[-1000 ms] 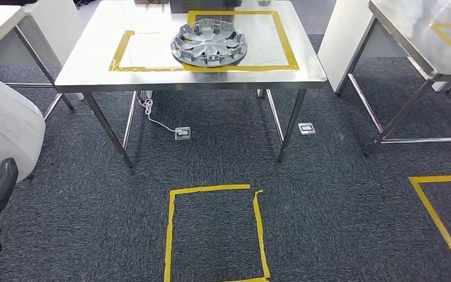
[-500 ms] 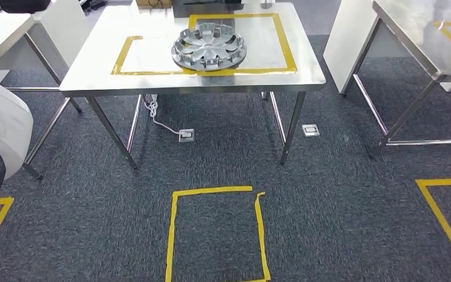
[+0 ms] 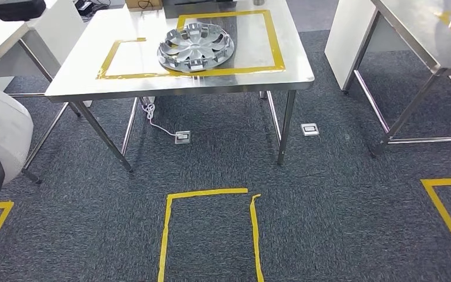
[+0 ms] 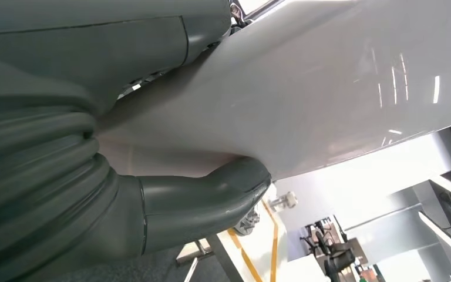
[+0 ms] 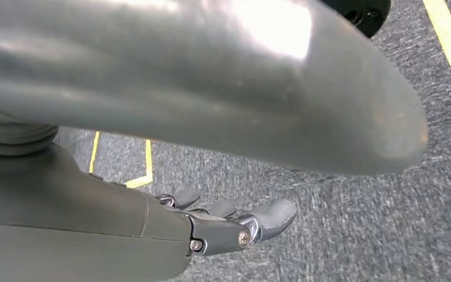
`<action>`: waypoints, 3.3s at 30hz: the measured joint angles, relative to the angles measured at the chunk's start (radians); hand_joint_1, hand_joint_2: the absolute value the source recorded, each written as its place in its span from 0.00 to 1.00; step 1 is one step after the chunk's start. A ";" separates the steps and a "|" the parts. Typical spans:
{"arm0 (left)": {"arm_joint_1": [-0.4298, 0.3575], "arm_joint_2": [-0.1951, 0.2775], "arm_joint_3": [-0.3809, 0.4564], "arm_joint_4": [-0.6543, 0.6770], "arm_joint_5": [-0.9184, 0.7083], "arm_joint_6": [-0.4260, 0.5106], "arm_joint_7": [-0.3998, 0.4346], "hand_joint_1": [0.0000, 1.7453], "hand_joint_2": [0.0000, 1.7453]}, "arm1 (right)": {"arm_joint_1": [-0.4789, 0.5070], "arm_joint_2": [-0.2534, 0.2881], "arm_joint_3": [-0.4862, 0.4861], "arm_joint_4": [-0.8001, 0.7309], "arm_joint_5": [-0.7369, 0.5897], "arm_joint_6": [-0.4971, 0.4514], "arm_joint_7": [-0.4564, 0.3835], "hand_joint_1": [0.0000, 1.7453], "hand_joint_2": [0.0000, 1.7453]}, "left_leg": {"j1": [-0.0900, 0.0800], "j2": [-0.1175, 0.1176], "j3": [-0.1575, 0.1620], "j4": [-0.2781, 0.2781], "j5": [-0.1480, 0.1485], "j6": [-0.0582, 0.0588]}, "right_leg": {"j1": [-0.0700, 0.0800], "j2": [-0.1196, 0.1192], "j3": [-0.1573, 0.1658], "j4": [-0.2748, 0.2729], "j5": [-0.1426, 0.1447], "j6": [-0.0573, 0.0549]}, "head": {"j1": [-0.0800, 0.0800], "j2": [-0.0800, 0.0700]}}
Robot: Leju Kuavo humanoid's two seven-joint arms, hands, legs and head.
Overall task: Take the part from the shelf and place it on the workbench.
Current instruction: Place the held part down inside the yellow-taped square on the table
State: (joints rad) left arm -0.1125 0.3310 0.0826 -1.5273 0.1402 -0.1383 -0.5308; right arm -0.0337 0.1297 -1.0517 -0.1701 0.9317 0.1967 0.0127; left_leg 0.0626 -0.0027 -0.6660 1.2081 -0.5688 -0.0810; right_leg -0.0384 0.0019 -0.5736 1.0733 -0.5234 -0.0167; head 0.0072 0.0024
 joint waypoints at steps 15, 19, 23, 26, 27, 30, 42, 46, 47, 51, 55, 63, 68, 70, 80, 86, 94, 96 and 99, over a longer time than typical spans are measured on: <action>0.018 0.004 0.012 -0.022 0.005 0.003 0.006 1.00 1.00 | -0.002 -0.001 0.000 0.000 0.000 0.013 0.002 0.00 0.00 | -0.050 -0.004 0.045 -0.162 0.111 0.092 | 0.031 -0.003 -0.018 0.125 -0.120 0.029 | 0.004 0.000; 0.015 0.001 0.011 -0.018 0.005 0.002 0.007 1.00 1.00 | 0.001 -0.001 -0.001 0.000 0.000 0.012 0.003 0.00 0.00 | -0.055 -0.006 0.072 -0.161 0.088 0.097 | 0.033 -0.002 -0.128 0.230 -0.087 0.026 | 0.005 0.000; 0.006 0.001 0.010 -0.015 0.005 0.001 0.008 1.00 1.00 | 0.001 -0.006 -0.001 0.000 0.000 0.012 0.002 0.00 0.00 | -0.059 -0.012 0.101 -0.159 0.062 0.086 | 0.043 0.001 -0.051 0.000 0.054 0.004 | 0.004 0.000; 0.003 0.003 0.007 -0.013 0.005 0.001 0.012 1.00 1.00 | -0.001 -0.008 -0.001 0.000 0.000 0.013 0.001 0.00 0.00 | -0.058 -0.014 0.105 -0.165 0.056 0.070 | 0.042 0.000 -0.038 -0.027 0.051 -0.006 | 0.004 0.000; 0.003 0.004 0.006 -0.013 0.005 0.001 0.013 1.00 1.00 | 0.000 -0.008 -0.001 0.000 0.000 0.014 0.001 0.00 0.00 | -0.058 -0.013 0.105 -0.161 0.052 0.065 | 0.039 0.000 -0.031 -0.033 0.051 -0.011 | 0.003 0.000; -0.002 0.009 0.004 -0.010 0.005 0.001 0.014 1.00 1.00 | 0.002 -0.008 -0.002 0.000 0.000 0.015 0.001 0.00 0.00 | -0.055 -0.008 0.051 -0.045 -0.003 0.051 | 0.030 -0.003 -0.006 -0.048 0.048 -0.022 | -0.005 0.000; 0.000 0.012 -0.002 0.011 0.009 0.004 0.014 1.00 1.00 | 0.001 -0.011 -0.010 0.000 -0.001 0.013 0.001 0.00 0.00 | -0.038 0.002 0.058 -0.160 0.108 0.062 | 0.023 -0.002 0.044 -0.044 -0.009 0.030 | -0.010 0.000; -0.002 0.012 -0.002 0.010 0.010 0.005 0.013 1.00 1.00 | 0.000 -0.011 -0.010 0.000 0.000 0.013 0.001 0.00 0.00 | -0.042 0.002 0.068 -0.163 0.099 0.087 | 0.023 -0.002 -0.053 0.147 -0.094 0.038 | -0.005 0.000; 0.000 0.012 -0.002 0.010 0.011 0.006 0.013 1.00 1.00 | 0.001 -0.011 -0.010 0.000 0.000 0.013 0.001 0.00 0.00 | -0.045 0.002 0.069 -0.163 0.096 0.091 | 0.024 -0.002 -0.094 0.212 -0.113 0.036 | -0.004 0.000; 0.005 0.012 -0.002 0.011 0.013 0.013 0.009 1.00 1.00 | 0.006 -0.011 -0.010 0.000 0.000 0.013 0.001 0.00 0.00 | -0.057 -0.003 0.086 -0.163 0.083 0.095 | 0.038 -0.001 -0.096 0.131 -0.006 0.009 | -0.003 0.000; 0.007 0.012 -0.003 0.010 0.013 0.021 0.004 1.00 1.00 | 0.003 -0.015 -0.010 0.000 0.000 0.013 0.002 0.00 0.00 | -0.062 -0.006 0.095 -0.163 0.070 0.080 | 0.053 -0.004 -0.032 -0.027 0.046 -0.012 | -0.004 0.000; 0.018 0.015 -0.004 0.003 0.012 0.031 -0.001 1.00 1.00 | 0.004 -0.014 -0.011 0.000 0.000 0.012 0.003 0.00 0.00 | -0.048 -0.003 -0.043 0.092 -0.028 0.036 | 0.037 -0.005 0.019 -0.057 0.034 -0.027 | -0.018 0.000; 0.014 0.013 -0.005 0.005 0.011 0.031 0.000 1.00 1.00 | 0.004 -0.012 -0.013 0.000 -0.005 0.010 0.005 0.00 0.00 | -0.039 0.003 0.036 -0.125 0.122 0.028 | 0.030 -0.003 0.056 -0.054 -0.003 -0.003 | -0.020 0.000; 0.010 0.009 -0.007 0.005 0.010 0.031 0.002 1.00 1.00 | 0.001 -0.012 -0.015 0.000 -0.006 0.007 0.007 0.00 0.00 | -0.043 0.003 0.057 -0.166 0.116 0.045 | 0.033 -0.003 0.060 -0.053 -0.011 0.011 | -0.021 0.000; -0.001 -0.012 -0.013 0.003 -0.007 0.029 0.006 1.00 1.00 | -0.001 -0.008 -0.017 0.000 -0.008 -0.002 0.012 0.00 0.00 | -0.049 -0.003 0.103 -0.171 0.071 0.093 | 0.032 -0.002 -0.131 0.220 -0.074 0.030 | -0.009 0.000; 0.002 -0.025 -0.013 -0.001 -0.014 0.029 0.007 1.00 1.00 | 0.000 -0.007 -0.017 0.000 -0.005 -0.003 0.012 0.00 0.00 | -0.054 -0.006 0.143 -0.168 0.040 0.069 | 0.048 -0.001 -0.051 -0.032 0.043 -0.003 | -0.007 0.000; 0.005 -0.027 -0.009 -0.006 -0.028 0.019 0.008 1.00 1.00 | -0.001 -0.003 -0.017 0.000 0.004 -0.001 0.001 0.00 0.00 | -0.049 -0.002 -0.018 0.105 -0.055 0.036 | 0.037 0.000 0.017 -0.047 0.026 -0.028 | -0.019 0.000; 0.006 -0.027 -0.008 -0.006 -0.028 0.018 0.008 1.00 1.00 | 0.001 -0.002 -0.017 0.000 0.006 0.000 0.001 0.00 0.00 | -0.048 -0.002 -0.017 0.044 0.010 0.036 | 0.035 0.000 0.038 -0.047 0.010 -0.024 | -0.019 0.000; 0.005 -0.027 -0.004 -0.004 -0.029 0.015 0.008 1.00 1.00 | 0.001 0.000 -0.017 0.000 0.010 0.000 0.000 0.00 0.00 | -0.049 0.003 0.035 -0.133 0.113 0.043 | 0.034 0.001 0.061 -0.045 -0.013 -0.009 | -0.022 0.000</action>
State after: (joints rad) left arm -0.1070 0.3045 0.0790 -1.5315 0.1116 -0.1230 -0.5228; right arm -0.0324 0.1298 -1.0685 -0.1698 0.9417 0.1967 0.0130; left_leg 0.0137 0.0003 -0.6305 1.0755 -0.4561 -0.0383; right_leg -0.0047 0.0027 -0.5131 1.0285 -0.5362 -0.0255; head -0.0146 0.0023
